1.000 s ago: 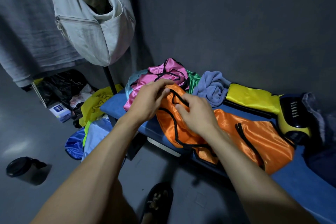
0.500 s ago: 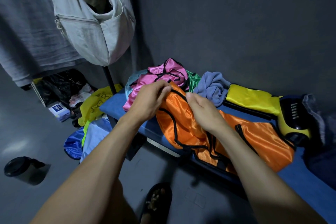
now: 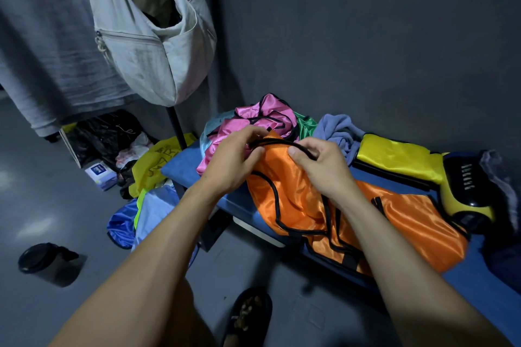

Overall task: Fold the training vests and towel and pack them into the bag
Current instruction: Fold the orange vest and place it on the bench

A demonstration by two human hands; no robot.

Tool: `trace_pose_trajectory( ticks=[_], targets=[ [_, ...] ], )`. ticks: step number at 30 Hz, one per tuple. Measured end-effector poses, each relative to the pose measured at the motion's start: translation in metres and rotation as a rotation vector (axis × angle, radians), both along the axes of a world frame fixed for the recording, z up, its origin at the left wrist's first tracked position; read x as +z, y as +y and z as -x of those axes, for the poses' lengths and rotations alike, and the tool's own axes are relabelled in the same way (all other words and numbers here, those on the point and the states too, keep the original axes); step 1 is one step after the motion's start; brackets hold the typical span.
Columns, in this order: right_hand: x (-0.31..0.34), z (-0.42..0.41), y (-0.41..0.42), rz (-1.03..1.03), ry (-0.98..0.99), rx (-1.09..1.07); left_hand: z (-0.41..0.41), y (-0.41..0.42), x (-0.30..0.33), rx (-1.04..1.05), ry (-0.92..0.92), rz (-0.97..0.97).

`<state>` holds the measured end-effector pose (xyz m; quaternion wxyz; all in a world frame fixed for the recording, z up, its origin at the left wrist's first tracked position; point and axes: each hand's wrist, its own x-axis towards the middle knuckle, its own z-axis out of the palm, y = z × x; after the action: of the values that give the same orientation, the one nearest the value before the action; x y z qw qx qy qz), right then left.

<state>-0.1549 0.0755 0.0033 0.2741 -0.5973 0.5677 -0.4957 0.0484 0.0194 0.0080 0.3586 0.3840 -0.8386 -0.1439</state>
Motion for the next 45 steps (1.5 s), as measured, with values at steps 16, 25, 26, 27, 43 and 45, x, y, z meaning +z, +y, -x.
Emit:
trace_pose_trajectory(
  ticks=[16,25,26,27,43,45],
  targets=[
    [0.006,-0.003,0.001,-0.047,-0.015,0.038,0.009,-0.009,-0.004,-0.096,0.006,0.023],
    [0.0,0.013,-0.015,-0.102,-0.271,-0.319,-0.009,-0.007,-0.013,-0.195,-0.173,-0.123],
    [0.0,0.013,-0.016,-0.108,-0.286,-0.319,-0.007,-0.008,-0.021,-0.26,-0.29,-0.194],
    [0.0,0.012,-0.017,-0.114,-0.29,-0.309,-0.004,-0.008,-0.028,-0.295,-0.368,-0.225],
    [0.001,0.015,-0.007,-0.073,-0.263,-0.282,-0.024,-0.017,-0.038,-0.299,-0.43,-0.121],
    [0.002,0.015,-0.006,-0.052,-0.272,-0.264,-0.034,-0.012,-0.029,-0.319,-0.336,-0.134]
  ],
)
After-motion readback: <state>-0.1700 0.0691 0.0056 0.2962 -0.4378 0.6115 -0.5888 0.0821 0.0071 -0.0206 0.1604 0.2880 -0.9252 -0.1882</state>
